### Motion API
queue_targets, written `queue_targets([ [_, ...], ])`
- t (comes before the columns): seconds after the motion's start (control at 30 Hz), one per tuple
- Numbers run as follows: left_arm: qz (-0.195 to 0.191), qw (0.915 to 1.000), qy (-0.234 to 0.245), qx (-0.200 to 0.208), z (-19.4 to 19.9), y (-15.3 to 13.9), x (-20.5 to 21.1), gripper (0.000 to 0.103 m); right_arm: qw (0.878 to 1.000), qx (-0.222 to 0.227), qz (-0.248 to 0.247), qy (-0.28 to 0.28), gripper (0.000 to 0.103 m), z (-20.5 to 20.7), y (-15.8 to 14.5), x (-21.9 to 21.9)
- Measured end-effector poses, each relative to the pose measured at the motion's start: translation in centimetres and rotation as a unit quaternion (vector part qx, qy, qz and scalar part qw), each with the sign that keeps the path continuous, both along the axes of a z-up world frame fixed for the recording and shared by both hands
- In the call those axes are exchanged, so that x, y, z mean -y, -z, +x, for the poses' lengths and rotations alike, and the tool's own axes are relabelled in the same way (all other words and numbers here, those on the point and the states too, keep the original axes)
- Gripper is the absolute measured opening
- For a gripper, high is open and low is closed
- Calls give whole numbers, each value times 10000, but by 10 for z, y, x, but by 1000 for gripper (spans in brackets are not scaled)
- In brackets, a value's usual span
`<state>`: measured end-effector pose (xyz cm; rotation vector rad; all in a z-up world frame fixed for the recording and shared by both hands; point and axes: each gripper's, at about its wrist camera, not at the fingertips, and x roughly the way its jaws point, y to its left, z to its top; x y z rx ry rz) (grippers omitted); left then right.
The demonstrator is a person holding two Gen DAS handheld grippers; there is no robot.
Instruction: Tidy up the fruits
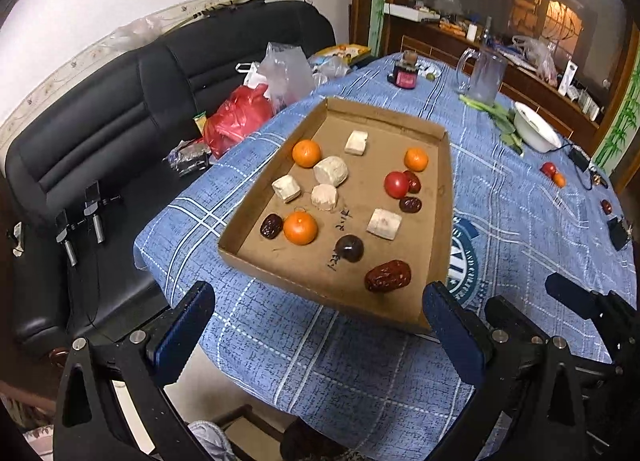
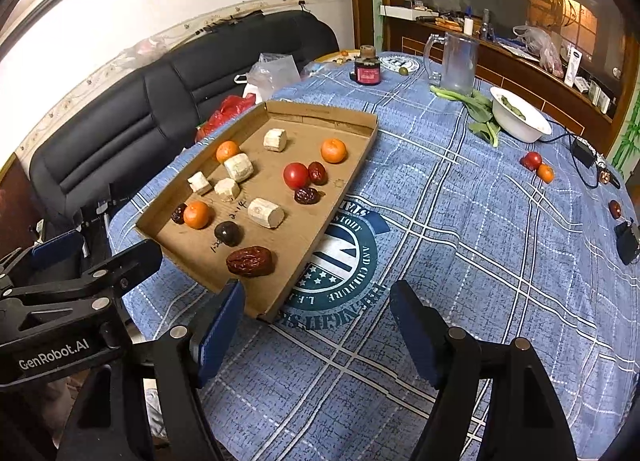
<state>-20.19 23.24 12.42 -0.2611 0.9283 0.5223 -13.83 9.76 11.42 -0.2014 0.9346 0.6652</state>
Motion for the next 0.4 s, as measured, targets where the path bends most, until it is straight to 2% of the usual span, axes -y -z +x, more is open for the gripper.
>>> queue_targets([
  [0.4, 138, 9998, -94, -58, 13, 0, -11, 103, 9998, -110, -160, 78, 80, 15, 11, -8],
])
